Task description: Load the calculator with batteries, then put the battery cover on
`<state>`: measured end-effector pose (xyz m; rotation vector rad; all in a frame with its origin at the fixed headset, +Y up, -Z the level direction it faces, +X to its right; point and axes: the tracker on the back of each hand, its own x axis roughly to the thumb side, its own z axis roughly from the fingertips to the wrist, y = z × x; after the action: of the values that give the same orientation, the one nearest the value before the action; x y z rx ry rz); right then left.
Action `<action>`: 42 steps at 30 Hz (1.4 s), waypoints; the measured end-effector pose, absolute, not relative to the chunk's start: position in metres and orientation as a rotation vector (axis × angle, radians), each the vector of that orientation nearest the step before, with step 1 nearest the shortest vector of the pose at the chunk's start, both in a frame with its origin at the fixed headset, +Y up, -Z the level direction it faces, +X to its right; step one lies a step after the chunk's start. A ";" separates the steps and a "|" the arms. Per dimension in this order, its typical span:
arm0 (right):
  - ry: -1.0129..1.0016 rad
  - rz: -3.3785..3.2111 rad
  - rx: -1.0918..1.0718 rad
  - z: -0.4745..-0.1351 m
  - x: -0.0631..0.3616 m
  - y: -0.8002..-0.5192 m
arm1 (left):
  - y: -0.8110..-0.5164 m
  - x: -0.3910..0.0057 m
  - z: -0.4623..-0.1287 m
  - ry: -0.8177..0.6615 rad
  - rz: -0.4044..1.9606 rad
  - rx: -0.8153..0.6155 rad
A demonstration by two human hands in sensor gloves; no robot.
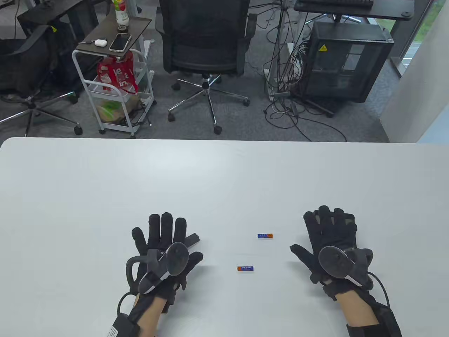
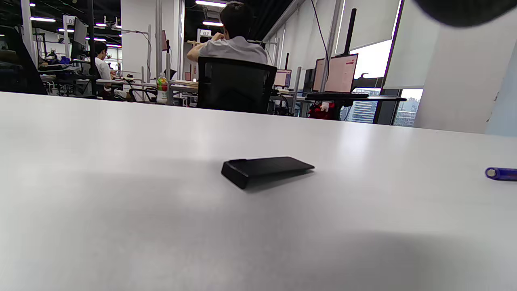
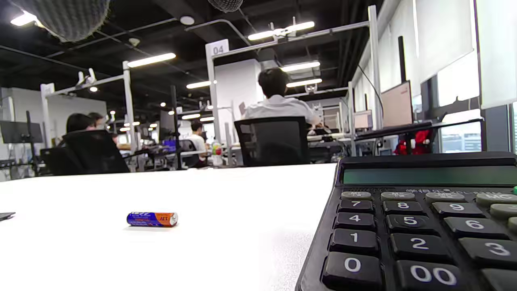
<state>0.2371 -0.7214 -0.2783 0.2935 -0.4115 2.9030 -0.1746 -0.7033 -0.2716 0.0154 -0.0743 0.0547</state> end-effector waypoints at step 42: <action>0.044 3.035 -0.171 -0.311 0.258 -0.767 | -0.706 -0.172 -0.270 -0.091 0.087 -0.013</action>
<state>0.2580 -0.7673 -0.3114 -0.1713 0.0437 3.0347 -0.1721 -0.7057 -0.2696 -0.0129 -0.0907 0.0872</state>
